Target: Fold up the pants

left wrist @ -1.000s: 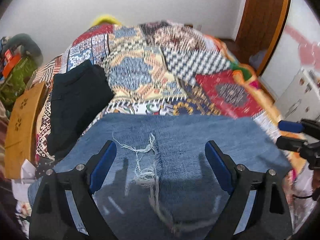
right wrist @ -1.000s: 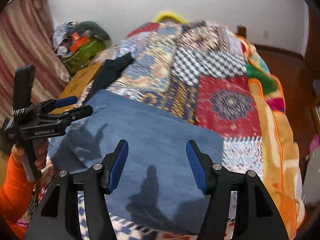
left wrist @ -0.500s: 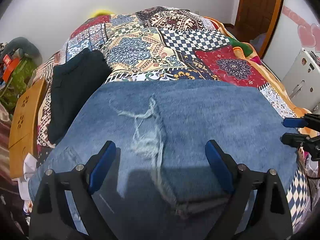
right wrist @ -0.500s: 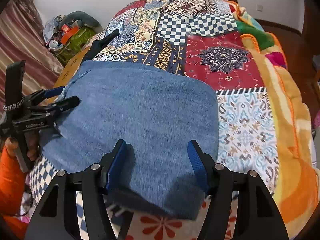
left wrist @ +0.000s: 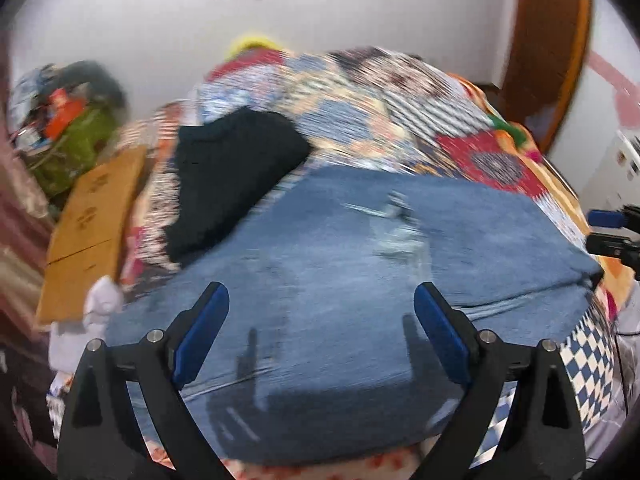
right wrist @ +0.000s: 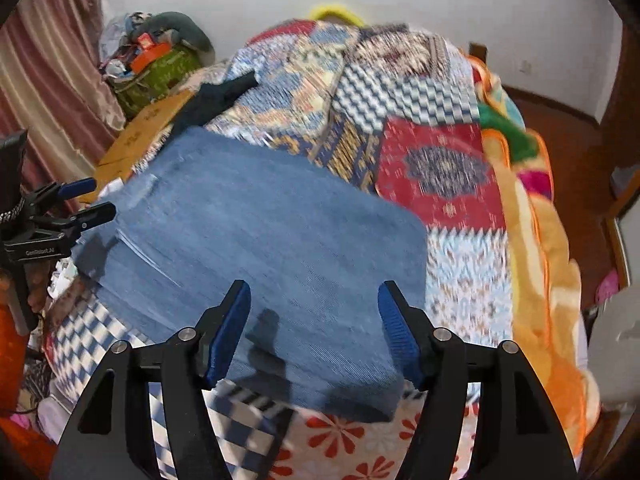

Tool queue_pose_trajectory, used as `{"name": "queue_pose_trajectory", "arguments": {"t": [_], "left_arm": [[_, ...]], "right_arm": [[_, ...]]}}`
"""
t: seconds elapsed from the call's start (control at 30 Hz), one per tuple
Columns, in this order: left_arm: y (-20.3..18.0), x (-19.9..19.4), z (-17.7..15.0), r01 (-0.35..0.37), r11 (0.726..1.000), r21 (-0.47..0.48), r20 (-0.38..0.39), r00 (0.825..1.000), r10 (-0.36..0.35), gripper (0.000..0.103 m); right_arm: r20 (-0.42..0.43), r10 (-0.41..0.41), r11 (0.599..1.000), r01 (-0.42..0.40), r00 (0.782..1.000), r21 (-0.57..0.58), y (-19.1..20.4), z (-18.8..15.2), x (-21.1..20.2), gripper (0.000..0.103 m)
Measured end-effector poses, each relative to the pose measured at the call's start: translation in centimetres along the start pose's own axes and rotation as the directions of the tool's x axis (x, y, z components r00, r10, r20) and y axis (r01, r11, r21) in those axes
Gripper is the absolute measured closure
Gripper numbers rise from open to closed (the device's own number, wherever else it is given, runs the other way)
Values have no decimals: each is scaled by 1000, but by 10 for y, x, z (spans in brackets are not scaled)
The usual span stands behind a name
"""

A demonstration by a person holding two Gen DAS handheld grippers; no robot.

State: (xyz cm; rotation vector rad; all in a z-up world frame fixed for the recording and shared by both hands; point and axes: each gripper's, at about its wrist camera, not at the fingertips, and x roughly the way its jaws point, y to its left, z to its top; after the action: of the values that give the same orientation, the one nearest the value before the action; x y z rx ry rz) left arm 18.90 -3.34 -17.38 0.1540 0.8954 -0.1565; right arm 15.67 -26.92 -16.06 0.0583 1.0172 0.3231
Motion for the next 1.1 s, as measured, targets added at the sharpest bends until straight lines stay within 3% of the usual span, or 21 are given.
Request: {"name": "queue_pose_trajectory", "arguments": {"t": [0.13,0.23,0.37,0.5,0.57,0.63,0.67,0.8,0.87,0.93,1.03,1.1], "left_arm": [[52,-20,-10,-53,990,-131,45,997,59,2],[90,-26,-28,-76,968,-240,31,996,86,2],[133,-21,-60,-74,927,-368,-59,997,56,2],[157,-15,-92,-67,882,-467,-122,992,11,2],[164,-10,-110,-41,853,-520,-147,988,-42,2],[167,-5,-125,1,825,-565,-155,982,-107,2],[167,-1,-134,32,803,-595,-160,975,-157,2],[168,20,-154,117,718,-686,-160,938,-306,2],[167,32,-164,166,656,-736,-146,907,-395,2],[166,42,-169,195,610,-768,-129,886,-446,2],[168,50,-166,227,570,-789,-99,869,-484,2],[176,64,-165,252,501,-828,-67,843,-534,2]], "right_arm": [[62,33,999,-31,998,-35,21,18,-6,37],[91,74,995,-69,993,-66,40,29,-3,34],[77,119,988,-111,990,-103,64,37,17,31],[-7,139,983,-139,990,-119,81,35,51,31],[-71,134,981,-143,988,-134,86,29,68,30],[-65,122,978,-131,990,-163,91,24,69,25],[-68,128,975,-138,990,-172,93,23,69,20],[-71,114,970,-127,991,-207,98,20,68,18],[-72,120,971,-132,990,-201,97,21,67,18],[-72,127,971,-139,989,-194,95,21,67,18],[-68,126,972,-137,990,-192,97,21,68,18],[-68,127,972,-138,990,-192,97,22,67,18]]}}
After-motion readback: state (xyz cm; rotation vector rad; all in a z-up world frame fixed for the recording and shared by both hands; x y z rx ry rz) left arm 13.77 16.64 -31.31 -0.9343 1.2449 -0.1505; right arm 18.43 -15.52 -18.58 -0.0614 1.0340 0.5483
